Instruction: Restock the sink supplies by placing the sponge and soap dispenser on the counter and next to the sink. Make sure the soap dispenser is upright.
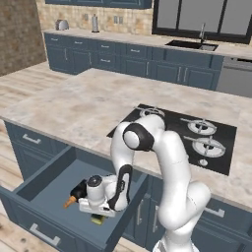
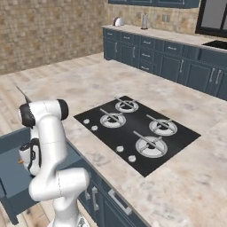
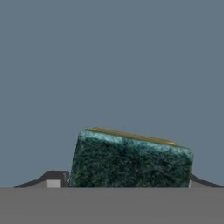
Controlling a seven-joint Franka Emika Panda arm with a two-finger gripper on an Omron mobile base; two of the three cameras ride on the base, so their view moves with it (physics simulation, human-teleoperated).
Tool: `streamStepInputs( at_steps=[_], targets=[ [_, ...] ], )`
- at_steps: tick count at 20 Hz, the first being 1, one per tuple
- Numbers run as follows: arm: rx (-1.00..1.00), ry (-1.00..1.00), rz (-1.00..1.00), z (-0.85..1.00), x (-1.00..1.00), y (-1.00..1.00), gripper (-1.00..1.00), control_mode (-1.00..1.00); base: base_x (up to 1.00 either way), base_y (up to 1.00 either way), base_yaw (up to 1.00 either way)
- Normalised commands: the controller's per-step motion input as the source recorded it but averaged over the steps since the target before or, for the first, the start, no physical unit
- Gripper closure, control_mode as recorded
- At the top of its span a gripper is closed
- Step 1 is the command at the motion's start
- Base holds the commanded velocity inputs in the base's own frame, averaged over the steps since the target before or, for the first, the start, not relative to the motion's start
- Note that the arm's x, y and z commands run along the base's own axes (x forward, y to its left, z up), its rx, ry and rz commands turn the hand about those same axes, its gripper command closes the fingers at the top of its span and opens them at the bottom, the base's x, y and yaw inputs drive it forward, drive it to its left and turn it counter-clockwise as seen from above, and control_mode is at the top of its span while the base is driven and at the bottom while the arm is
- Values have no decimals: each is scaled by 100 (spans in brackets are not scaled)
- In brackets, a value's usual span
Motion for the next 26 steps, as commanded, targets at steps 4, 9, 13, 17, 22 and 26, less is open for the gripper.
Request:
streamStepInputs(
  at_steps=[4,9,13,17,22,26],
  targets=[
    [2,-13,0,21,-3,0,100,-100,0,0,0],
    [0,-21,0,95,-45,0,100,-100,0,0,0],
    [2,-19,0,100,-96,-13,100,-100,0,0,0],
    [8,-12,0,100,-97,-28,100,-100,0,0,0],
    [10,-1,0,100,-43,-5,100,-100,0,0,0],
    [7,0,-3,100,-25,0,100,-100,0,0,0]
  ],
)
